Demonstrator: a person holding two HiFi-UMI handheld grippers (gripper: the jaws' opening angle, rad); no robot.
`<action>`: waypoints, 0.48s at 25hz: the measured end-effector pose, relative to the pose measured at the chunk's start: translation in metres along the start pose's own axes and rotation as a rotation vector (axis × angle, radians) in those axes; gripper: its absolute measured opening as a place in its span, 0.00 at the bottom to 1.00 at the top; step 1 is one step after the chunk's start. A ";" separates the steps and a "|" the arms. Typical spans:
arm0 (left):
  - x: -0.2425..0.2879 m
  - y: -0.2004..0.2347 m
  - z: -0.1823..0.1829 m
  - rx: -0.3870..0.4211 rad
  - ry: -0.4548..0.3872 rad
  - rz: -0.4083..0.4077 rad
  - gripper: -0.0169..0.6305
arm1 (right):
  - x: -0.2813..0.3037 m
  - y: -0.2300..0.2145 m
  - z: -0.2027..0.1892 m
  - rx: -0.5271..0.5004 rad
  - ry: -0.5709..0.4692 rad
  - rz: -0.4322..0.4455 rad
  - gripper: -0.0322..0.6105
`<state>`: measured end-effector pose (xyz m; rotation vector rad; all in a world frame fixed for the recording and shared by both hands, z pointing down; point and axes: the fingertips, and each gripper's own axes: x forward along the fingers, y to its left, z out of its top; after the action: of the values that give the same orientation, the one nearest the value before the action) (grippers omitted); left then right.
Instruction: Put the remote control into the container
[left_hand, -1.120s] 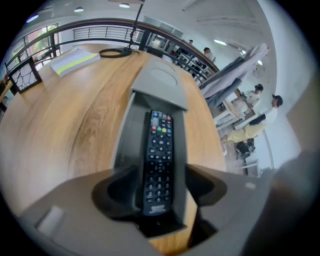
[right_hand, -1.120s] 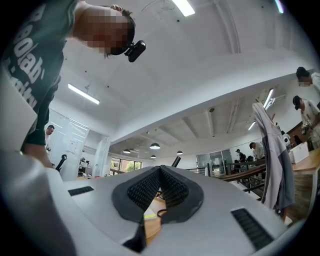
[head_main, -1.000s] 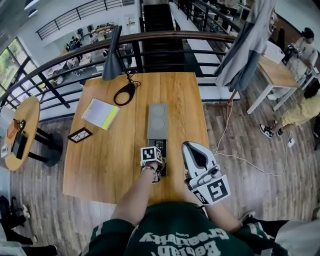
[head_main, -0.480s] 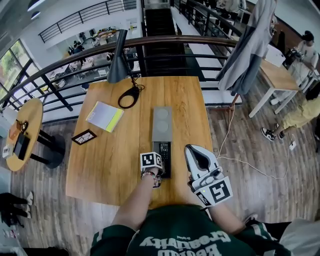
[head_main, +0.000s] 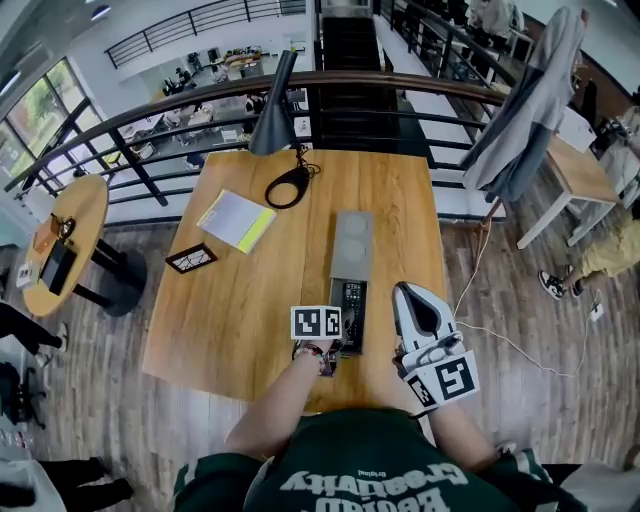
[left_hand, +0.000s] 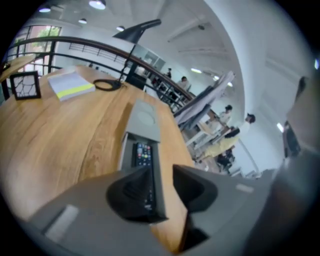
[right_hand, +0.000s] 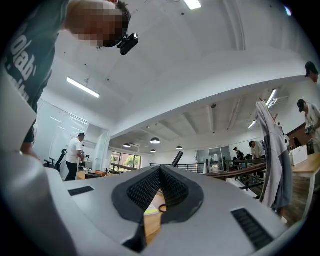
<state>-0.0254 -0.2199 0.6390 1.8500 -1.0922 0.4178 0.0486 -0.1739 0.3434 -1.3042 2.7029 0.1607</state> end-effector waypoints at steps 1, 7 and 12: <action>-0.006 -0.006 0.006 0.021 -0.017 -0.011 0.23 | 0.002 0.001 0.000 -0.001 0.002 0.001 0.07; -0.052 -0.039 0.043 0.073 -0.153 -0.087 0.18 | 0.007 0.004 0.002 -0.004 0.002 -0.015 0.07; -0.103 -0.073 0.066 0.155 -0.290 -0.182 0.14 | 0.010 0.006 0.009 -0.013 -0.007 -0.023 0.07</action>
<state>-0.0322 -0.2090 0.4965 2.1768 -1.0927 0.1328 0.0386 -0.1768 0.3334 -1.3358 2.6845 0.1803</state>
